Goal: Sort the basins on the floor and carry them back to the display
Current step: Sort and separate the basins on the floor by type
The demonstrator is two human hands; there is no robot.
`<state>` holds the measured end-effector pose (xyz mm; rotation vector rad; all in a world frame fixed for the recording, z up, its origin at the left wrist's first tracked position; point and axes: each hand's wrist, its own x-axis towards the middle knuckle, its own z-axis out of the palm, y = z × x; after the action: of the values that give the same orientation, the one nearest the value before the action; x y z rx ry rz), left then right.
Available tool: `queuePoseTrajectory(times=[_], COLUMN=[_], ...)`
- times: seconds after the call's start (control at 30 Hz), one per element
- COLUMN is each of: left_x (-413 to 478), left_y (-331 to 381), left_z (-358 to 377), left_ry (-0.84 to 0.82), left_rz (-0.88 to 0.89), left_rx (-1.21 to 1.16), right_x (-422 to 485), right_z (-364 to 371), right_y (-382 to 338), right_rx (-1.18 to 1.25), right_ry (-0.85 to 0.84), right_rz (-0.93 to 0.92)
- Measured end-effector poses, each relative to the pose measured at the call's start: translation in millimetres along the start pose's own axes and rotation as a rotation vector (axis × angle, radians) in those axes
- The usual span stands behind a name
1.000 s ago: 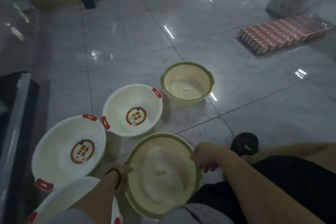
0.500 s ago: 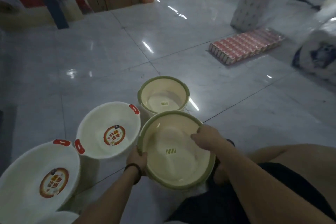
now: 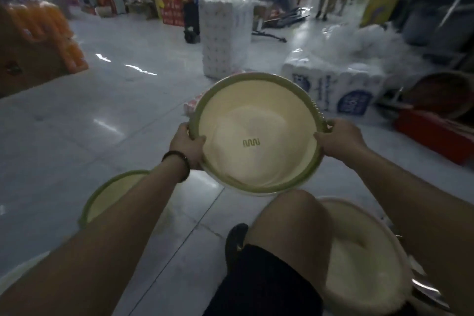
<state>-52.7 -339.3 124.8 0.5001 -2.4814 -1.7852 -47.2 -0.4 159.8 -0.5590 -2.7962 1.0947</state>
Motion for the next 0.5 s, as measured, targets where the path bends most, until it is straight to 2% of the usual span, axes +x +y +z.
queuePoseTrajectory(times=[0.07, 0.2, 0.27, 0.33, 0.43, 0.5], left_x=[13.3, 16.3, 9.1, -0.9, -19.2, -32.3], left_y=[46.7, 115.0, 126.1, 116.8, 75.9, 38.4], left_z=[42.0, 139.0, 185.1, 227.0, 281.1, 308.5], left_ry=[-0.052, -0.179, -0.236, -0.304, -0.397, -0.429], left_rz=[0.047, 0.164, 0.165, 0.134, 0.045, -0.012], left_rx=[-0.026, 0.101, 0.135, 0.166, 0.269, 0.324], right_x=[7.1, 11.2, 7.2, -7.2, -42.3, -61.0], right_z=[-39.1, -88.0, -99.8, -105.0, -102.0, -92.7], right_y=[33.0, 94.1, 129.3, 171.2, 227.5, 259.6], right_rx=[0.187, 0.500, 0.528, 0.457, 0.366, 0.388], right_ry=[0.064, 0.285, 0.420, 0.485, 0.471, 0.445], right_rz=[0.055, 0.208, 0.266, 0.322, 0.427, 0.487])
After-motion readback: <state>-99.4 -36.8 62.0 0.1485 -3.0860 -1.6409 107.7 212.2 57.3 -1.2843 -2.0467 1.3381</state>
